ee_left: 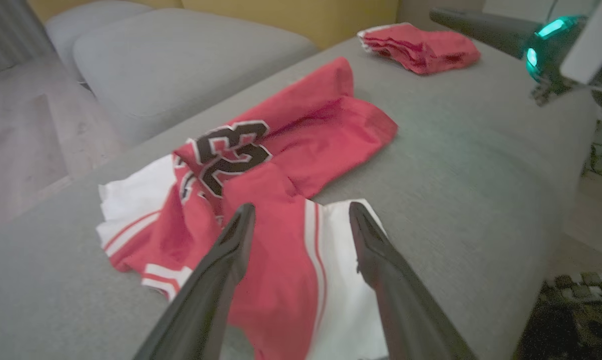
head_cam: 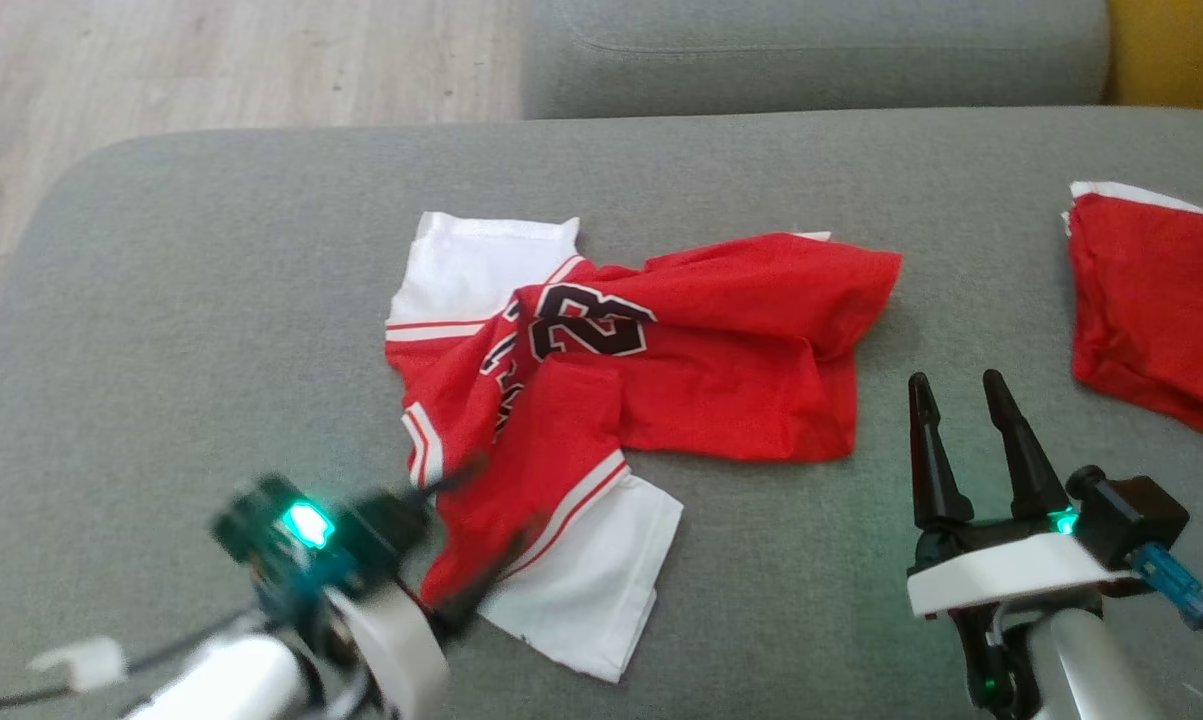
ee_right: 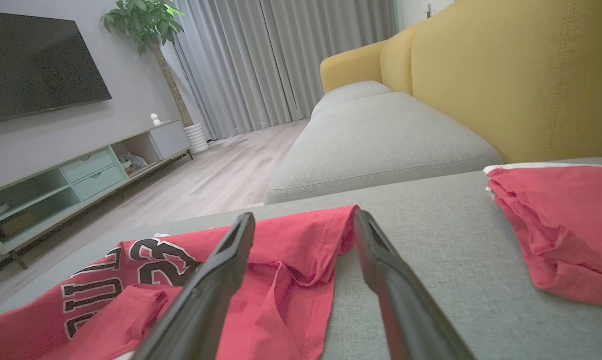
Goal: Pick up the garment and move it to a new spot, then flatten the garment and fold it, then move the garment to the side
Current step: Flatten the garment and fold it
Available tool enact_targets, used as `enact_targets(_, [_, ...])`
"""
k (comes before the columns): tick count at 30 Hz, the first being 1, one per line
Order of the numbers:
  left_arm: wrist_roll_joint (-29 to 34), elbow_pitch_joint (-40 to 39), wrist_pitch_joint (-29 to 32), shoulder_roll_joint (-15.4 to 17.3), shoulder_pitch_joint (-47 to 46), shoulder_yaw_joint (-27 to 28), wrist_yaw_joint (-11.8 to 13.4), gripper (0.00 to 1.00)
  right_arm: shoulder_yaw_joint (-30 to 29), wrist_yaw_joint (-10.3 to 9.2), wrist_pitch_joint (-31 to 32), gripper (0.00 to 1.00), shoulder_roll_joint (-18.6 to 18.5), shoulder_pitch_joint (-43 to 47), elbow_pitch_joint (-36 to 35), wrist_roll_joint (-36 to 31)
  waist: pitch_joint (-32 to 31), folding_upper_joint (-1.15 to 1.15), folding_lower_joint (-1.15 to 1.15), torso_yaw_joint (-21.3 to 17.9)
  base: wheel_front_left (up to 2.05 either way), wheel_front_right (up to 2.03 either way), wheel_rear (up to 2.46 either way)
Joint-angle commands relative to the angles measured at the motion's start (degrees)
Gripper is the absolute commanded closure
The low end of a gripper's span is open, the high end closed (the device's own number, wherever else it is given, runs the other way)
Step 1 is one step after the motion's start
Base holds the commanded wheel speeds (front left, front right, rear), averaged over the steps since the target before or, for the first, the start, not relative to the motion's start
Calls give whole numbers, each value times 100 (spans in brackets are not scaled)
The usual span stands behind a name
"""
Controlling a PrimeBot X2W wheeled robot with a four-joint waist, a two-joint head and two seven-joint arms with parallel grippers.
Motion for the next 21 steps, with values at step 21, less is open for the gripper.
enact_targets(21, [-902, 3008, -131, -99, -2411, 1789, 88, 0, 259, -4, -61, 0, -17, -733, -552, -71, 1267, 0, 0, -1113, 0, 0, 0])
